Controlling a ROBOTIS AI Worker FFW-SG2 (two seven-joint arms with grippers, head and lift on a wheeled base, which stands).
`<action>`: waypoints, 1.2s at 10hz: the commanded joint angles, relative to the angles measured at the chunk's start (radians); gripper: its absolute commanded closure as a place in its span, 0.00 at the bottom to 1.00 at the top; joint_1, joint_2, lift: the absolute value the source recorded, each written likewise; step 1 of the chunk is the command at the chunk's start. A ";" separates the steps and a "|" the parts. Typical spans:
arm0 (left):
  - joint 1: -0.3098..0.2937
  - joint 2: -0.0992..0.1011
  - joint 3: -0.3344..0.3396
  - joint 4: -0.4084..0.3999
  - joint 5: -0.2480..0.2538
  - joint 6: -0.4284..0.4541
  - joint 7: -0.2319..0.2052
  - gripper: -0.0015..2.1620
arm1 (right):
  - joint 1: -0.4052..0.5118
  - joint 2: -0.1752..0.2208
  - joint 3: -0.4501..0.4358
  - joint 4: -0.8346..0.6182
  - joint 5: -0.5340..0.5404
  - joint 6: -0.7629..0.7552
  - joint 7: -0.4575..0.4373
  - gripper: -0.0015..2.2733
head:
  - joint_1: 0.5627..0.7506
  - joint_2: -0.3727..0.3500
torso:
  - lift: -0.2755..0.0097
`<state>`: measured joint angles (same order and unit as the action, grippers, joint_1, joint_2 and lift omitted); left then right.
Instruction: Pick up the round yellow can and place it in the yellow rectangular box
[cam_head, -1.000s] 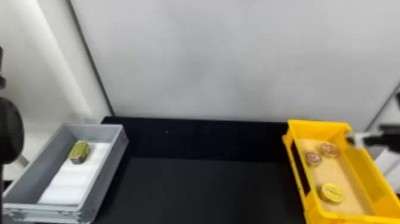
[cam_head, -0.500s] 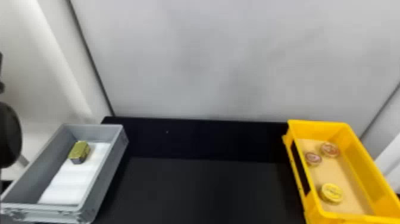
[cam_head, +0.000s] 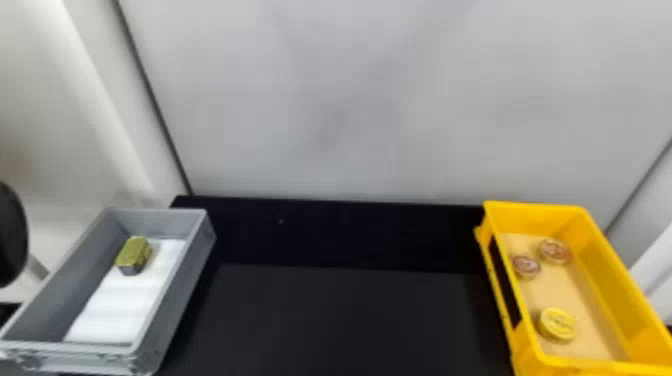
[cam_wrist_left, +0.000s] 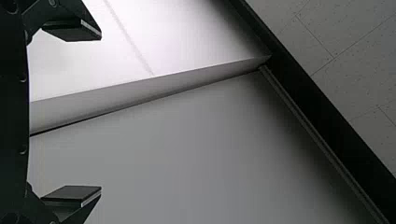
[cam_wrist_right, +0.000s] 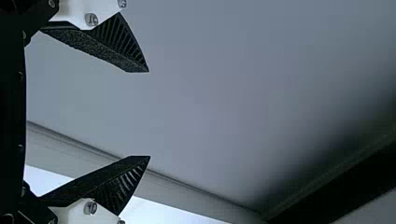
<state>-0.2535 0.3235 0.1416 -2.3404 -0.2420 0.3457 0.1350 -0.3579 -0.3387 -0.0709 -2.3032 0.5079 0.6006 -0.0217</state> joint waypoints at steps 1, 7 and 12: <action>0.000 0.003 0.000 0.000 0.004 0.001 0.000 0.05 | -0.036 -0.023 0.028 -0.018 -0.021 -0.082 -0.057 0.07 | 0.53 0.59 | 0.93; 0.003 0.013 0.000 -0.008 0.007 0.007 0.000 0.05 | -0.069 -0.023 0.053 -0.009 -0.024 -0.335 -0.144 0.06 | 0.53 0.59 | 0.93; 0.003 0.016 0.001 -0.010 0.007 0.012 0.000 0.05 | -0.073 -0.029 0.065 -0.012 -0.020 -0.360 -0.149 0.06 | 0.53 0.59 | 0.93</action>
<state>-0.2499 0.3372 0.1427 -2.3502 -0.2346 0.3558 0.1350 -0.4324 -0.3680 -0.0078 -2.3141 0.4862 0.2407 -0.1703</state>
